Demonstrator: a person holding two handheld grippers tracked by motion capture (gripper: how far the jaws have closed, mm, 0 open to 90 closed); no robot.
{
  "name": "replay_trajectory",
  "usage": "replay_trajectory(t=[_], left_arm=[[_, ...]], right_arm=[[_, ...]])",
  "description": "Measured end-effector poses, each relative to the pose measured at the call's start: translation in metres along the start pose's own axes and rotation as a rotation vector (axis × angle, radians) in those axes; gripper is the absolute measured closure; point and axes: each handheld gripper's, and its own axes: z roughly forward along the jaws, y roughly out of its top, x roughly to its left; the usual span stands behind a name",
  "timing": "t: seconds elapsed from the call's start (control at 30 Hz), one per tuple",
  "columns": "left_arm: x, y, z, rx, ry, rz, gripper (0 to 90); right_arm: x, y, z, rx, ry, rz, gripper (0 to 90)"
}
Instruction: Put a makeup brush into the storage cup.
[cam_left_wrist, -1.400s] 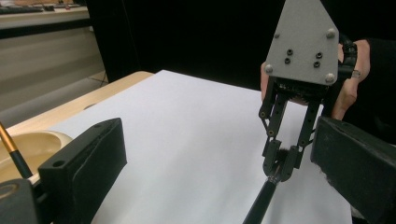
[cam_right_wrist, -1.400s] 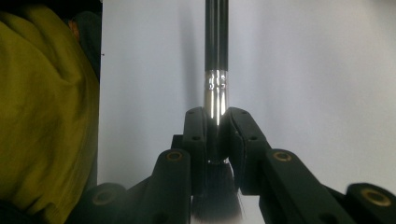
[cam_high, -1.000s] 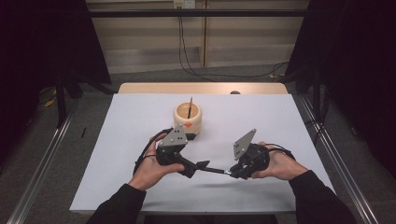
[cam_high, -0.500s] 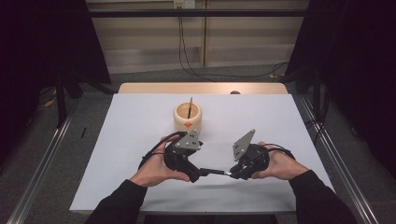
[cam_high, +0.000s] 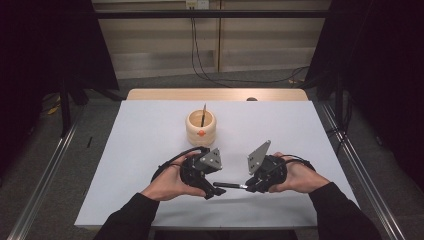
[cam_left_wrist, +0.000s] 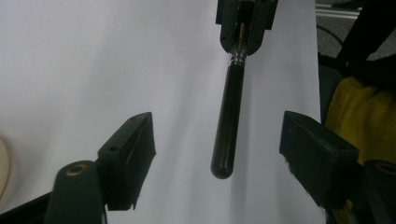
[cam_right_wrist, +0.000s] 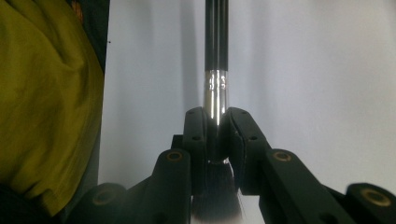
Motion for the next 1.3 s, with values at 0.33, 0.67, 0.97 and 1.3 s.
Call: replay_trajectory(t=[0.33,0.67,0.97,1.3], left_arm=[[-0.003,0.002,0.012,0.118,-0.021,0.024,51.0],[-0.009,0.005,0.025,0.147,-0.018,0.047,53.9],[-0.008,0.005,0.03,0.128,-0.041,0.036,71.4],[-0.005,0.004,0.029,0.116,-0.087,0.025,78.0]], right_arm=[[0.001,0.003,0.002,0.002,0.0,-0.039,77.6],[0.002,0.005,0.004,-0.002,0.009,-0.041,77.5],[0.004,0.007,0.006,0.014,0.02,-0.036,77.5],[0.004,0.007,0.008,0.005,0.021,-0.051,77.4]])
